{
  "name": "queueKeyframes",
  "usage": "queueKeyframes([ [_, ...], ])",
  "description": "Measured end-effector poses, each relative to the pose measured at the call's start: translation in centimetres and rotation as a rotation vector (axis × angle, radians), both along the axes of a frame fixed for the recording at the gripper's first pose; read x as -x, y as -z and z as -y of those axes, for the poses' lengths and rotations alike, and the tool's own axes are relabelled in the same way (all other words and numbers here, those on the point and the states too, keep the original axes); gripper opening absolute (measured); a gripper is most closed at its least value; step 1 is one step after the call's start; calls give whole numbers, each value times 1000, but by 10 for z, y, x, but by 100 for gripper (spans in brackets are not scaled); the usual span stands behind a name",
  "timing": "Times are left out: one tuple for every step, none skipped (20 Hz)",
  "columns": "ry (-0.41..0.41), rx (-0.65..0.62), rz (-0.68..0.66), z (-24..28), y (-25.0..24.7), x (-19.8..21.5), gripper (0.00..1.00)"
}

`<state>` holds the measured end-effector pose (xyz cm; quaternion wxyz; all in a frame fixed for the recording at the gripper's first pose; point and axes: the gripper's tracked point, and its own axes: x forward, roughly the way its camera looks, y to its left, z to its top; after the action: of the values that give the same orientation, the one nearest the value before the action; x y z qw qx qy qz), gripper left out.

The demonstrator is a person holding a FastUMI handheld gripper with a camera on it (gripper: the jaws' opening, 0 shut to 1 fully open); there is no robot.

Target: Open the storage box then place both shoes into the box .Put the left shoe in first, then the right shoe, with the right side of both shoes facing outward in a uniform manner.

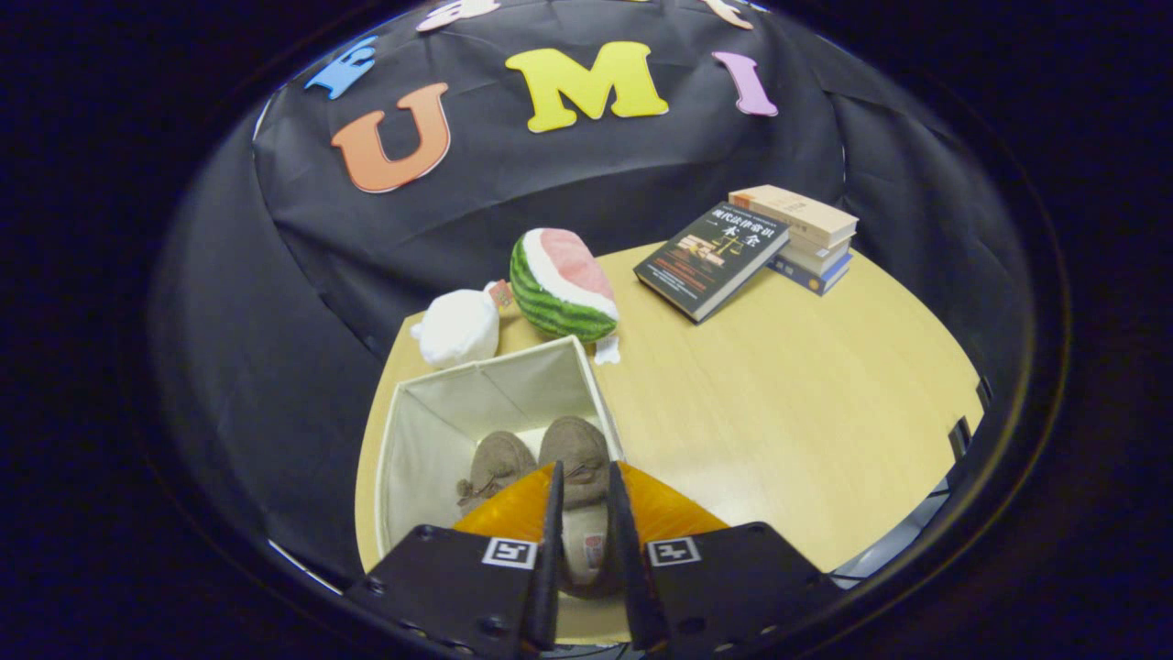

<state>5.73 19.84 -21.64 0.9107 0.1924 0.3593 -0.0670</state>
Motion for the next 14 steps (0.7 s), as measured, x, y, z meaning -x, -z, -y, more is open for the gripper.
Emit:
queueKeyframes([
  [-2,15,30,4,-10,0,46],
  [-2,43,60,11,-21,0,58],
  [-4,69,91,17,-32,2,70],
  [-7,88,123,23,-44,1,82],
  [-13,106,157,28,-54,2,94],
  [-18,131,186,35,-67,5,96],
  [-24,152,216,43,-77,8,96],
  [-29,169,248,52,-90,11,97],
  [-32,181,281,60,-102,15,96],
  [-31,195,311,69,-116,19,96],
  [-28,209,336,82,-128,25,96],
  [-23,216,359,94,-139,30,96],
  [-15,219,384,106,-148,33,96],
  [-7,224,406,118,-159,37,96],
])
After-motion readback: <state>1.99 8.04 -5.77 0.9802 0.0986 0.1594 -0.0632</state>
